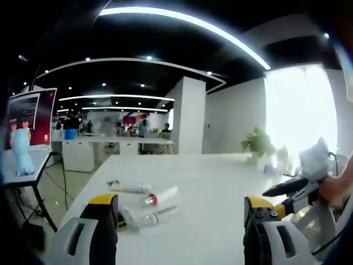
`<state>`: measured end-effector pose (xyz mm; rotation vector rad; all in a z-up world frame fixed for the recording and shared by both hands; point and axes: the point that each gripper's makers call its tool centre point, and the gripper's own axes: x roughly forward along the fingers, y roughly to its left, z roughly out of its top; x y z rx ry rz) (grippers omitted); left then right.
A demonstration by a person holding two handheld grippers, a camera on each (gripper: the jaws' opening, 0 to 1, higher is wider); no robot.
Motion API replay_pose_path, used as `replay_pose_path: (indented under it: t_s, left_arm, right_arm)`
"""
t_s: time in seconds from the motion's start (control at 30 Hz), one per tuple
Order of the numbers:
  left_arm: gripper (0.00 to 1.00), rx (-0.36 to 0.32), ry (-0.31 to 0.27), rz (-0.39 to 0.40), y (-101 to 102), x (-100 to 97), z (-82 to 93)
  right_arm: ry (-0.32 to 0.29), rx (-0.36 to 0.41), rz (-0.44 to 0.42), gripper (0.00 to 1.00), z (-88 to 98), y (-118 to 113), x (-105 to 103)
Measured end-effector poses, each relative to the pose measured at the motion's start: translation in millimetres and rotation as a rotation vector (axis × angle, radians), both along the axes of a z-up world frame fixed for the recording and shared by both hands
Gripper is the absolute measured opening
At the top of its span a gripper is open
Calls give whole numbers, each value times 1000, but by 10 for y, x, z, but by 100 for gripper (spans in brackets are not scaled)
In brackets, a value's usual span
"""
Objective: Arrange the skincare products in the storage area until every visible bottle or jar stands upright without overlapping.
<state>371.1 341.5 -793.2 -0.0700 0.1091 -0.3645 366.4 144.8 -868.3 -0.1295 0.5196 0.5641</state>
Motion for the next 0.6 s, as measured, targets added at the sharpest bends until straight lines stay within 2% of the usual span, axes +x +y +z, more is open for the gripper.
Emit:
replay_pose_path:
  t_s: [0.2,0.6]
  left_arm:
    - [100,-5,30,3,23,11,-51]
    - [100,14,48,-15,-7,-7,-90]
  right_arm:
    - [-12,6,-3,73,26,5,10]
    - [-60,24,5,88,109,44,30]
